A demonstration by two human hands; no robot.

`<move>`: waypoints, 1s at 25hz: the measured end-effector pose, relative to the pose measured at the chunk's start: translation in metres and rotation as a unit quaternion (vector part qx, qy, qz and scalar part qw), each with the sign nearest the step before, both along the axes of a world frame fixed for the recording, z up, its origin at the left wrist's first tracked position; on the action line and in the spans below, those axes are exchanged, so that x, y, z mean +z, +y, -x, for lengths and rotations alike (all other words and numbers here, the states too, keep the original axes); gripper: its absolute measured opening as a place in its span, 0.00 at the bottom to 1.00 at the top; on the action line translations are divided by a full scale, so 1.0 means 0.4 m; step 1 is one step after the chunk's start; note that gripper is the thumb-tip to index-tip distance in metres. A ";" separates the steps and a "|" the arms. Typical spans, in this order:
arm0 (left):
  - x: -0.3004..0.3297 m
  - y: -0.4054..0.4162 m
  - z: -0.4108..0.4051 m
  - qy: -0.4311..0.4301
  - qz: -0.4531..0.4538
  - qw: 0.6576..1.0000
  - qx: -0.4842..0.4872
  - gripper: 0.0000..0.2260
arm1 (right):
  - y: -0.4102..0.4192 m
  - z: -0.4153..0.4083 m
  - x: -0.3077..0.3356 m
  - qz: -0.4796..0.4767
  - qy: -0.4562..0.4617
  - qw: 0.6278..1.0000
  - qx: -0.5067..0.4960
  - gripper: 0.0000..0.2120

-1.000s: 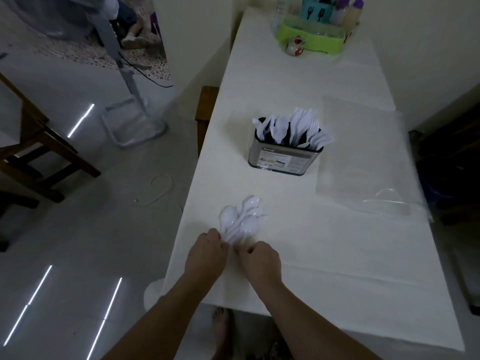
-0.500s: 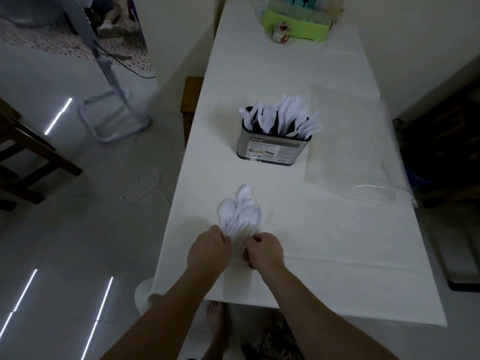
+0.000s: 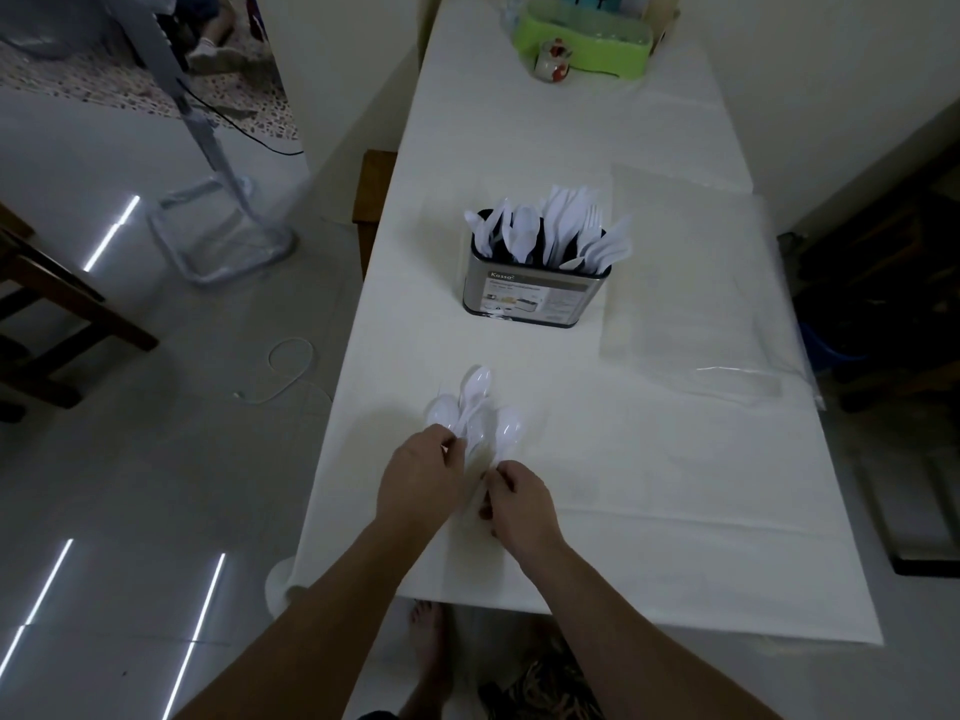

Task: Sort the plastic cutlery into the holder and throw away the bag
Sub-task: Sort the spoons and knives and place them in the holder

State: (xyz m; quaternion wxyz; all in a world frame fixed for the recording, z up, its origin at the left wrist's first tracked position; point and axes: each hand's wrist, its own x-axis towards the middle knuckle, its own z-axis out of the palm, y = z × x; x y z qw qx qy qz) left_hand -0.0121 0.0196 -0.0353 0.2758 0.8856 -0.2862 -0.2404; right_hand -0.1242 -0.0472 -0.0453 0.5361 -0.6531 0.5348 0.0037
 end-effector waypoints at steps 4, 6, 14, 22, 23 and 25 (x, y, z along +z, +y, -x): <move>0.004 -0.034 0.005 0.114 0.029 0.993 -0.014 0.14 | 0.001 -0.006 0.016 0.001 -0.040 0.998 0.039 0.11; 0.010 -0.042 0.000 0.136 0.044 0.990 -0.008 0.15 | 0.002 -0.012 0.031 -0.024 -0.060 0.996 0.058 0.11; 0.008 -0.001 -0.083 0.179 0.082 0.962 0.191 0.11 | 0.021 -0.097 0.015 0.091 0.151 0.984 0.022 0.24; -0.009 0.030 -0.082 0.239 0.059 0.950 0.193 0.13 | 0.017 -0.127 -0.003 0.077 0.139 0.987 -0.014 0.13; -0.009 0.029 -0.080 0.245 0.060 0.949 0.189 0.13 | 0.022 -0.121 -0.008 0.071 0.136 0.988 -0.026 0.13; -0.008 0.026 -0.075 0.243 0.061 0.952 0.177 0.12 | 0.030 -0.108 -0.023 0.069 0.131 0.988 -0.047 0.14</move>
